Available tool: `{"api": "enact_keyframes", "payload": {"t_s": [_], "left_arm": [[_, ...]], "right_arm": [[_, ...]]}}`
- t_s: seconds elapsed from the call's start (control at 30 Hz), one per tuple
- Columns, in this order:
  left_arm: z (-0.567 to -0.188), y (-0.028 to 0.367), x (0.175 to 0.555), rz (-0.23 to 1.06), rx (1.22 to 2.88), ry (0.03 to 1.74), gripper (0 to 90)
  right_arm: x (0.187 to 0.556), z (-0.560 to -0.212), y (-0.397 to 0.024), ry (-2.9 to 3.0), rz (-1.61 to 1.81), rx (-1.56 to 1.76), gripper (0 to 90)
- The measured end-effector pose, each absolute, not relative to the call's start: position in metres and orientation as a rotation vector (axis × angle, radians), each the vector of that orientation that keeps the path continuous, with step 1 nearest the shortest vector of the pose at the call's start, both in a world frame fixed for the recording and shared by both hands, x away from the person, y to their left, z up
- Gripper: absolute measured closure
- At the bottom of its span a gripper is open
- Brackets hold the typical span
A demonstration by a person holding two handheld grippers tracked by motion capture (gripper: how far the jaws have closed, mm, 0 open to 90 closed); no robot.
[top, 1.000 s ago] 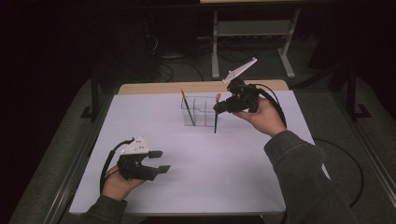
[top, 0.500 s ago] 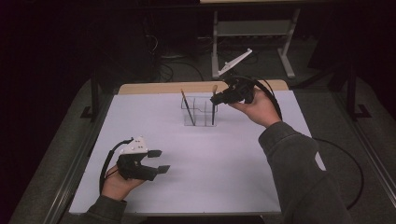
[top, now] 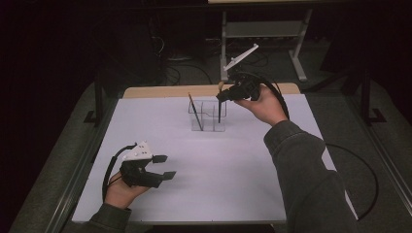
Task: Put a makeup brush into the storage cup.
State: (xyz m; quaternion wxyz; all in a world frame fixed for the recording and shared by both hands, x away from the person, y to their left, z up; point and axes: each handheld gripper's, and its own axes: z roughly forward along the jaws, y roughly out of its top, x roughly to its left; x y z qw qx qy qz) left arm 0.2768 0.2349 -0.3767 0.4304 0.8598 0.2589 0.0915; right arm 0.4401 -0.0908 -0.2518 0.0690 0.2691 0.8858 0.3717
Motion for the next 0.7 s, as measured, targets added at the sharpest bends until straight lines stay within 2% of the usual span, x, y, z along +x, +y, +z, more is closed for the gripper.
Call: {"api": "enact_keyframes", "payload": {"t_s": [0.7], "left_arm": [[-0.378,0.235,0.277,0.226,2.144,0.646,32.7]], "right_arm": [[0.46,-0.25,-0.078,2.628,1.089,0.815,83.1]]}}
